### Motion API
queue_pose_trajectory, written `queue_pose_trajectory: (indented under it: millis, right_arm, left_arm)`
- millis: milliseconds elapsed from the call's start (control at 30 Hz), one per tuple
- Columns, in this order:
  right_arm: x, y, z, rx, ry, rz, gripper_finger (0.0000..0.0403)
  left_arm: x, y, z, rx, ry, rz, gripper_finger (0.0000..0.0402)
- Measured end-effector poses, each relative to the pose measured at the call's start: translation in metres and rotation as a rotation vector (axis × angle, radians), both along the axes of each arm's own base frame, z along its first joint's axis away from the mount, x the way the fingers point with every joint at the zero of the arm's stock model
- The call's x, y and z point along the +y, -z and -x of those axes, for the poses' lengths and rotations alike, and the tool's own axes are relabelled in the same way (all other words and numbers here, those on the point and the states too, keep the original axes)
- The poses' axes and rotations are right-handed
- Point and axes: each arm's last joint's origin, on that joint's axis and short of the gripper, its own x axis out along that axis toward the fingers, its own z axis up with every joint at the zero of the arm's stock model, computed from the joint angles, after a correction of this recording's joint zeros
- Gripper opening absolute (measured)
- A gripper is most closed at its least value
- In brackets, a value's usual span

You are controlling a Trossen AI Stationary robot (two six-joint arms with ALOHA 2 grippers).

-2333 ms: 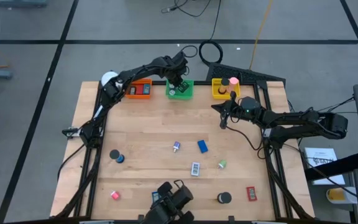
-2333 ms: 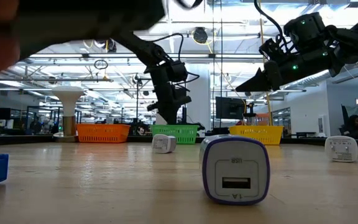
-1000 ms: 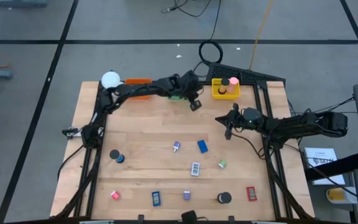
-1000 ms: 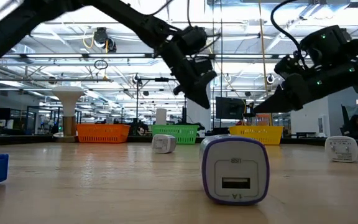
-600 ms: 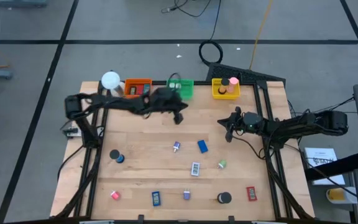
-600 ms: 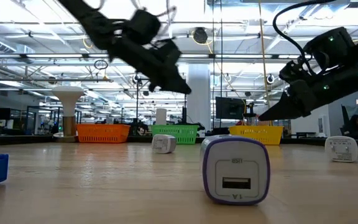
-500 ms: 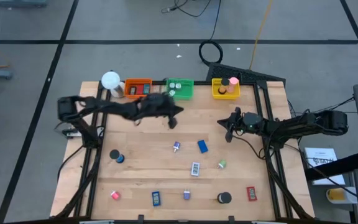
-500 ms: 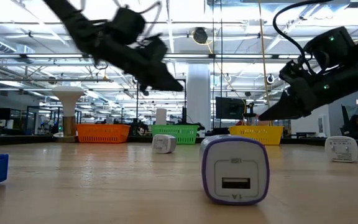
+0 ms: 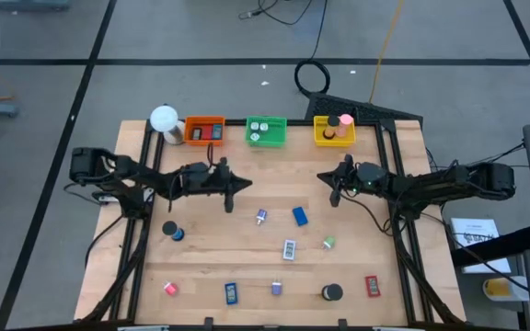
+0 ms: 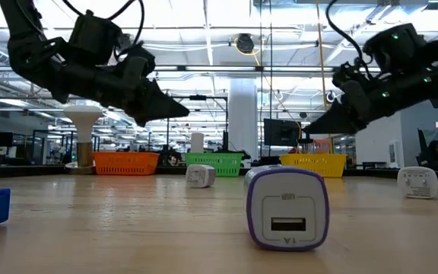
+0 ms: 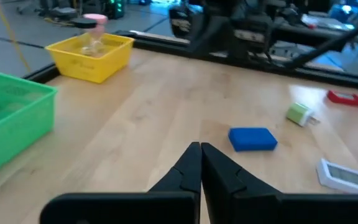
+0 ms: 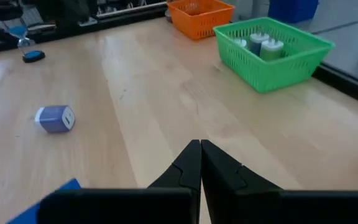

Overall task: Pick & Place Office items
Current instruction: Put the blue digital clock into the orange basket

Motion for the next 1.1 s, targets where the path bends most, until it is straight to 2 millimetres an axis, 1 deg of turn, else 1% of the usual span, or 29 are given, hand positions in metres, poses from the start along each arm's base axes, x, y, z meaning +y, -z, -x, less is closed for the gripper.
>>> queue_pose_trajectory:
  millis: [133,233,333,433,500,667,767,933,1100]
  right_arm:
    - [0.000,-0.010,-0.011,0.057,-0.008,0.003,0.0000]
    - [0.005,-0.018,-0.020,0.103,0.033,-0.025,0.0000]
    - [0.017,-0.023,-0.025,0.132,0.078,-0.067,0.0000]
    - [0.030,-0.028,-0.030,0.159,0.103,-0.131,0.0000]
    - [0.039,-0.034,-0.033,0.188,0.132,-0.176,0.0000]
    - [0.055,-0.049,-0.040,0.316,0.269,-0.278,0.0001]
    - [0.064,-0.059,-0.053,0.368,0.303,-0.328,0.0002]
    - [0.075,-0.064,-0.082,0.455,0.344,-0.364,0.0002]
    - [0.086,-0.067,-0.108,0.555,0.407,-0.378,0.0003]
  left_arm:
    - [-0.007,-0.001,-0.002,0.001,0.027,-0.045,0.0012]
    - [-0.009,-0.004,-0.004,-0.015,0.008,-0.060,0.0019]
    - [-0.008,-0.006,-0.005,-0.063,-0.020,-0.055,0.0013]
    - [-0.007,-0.003,-0.004,-0.085,0.001,-0.086,0.0003]
    - [-0.004,-0.003,-0.005,-0.111,0.028,-0.101,0.0005]
    - [0.007,-0.008,-0.006,-0.192,0.044,-0.126,0.0018]
    - [0.014,-0.013,-0.004,-0.241,0.019,-0.128,0.0015]
    - [0.023,-0.015,-0.002,-0.256,-0.017,-0.161,0.0003]
    - [0.027,-0.013,-0.001,-0.229,-0.114,-0.195,0.0021]
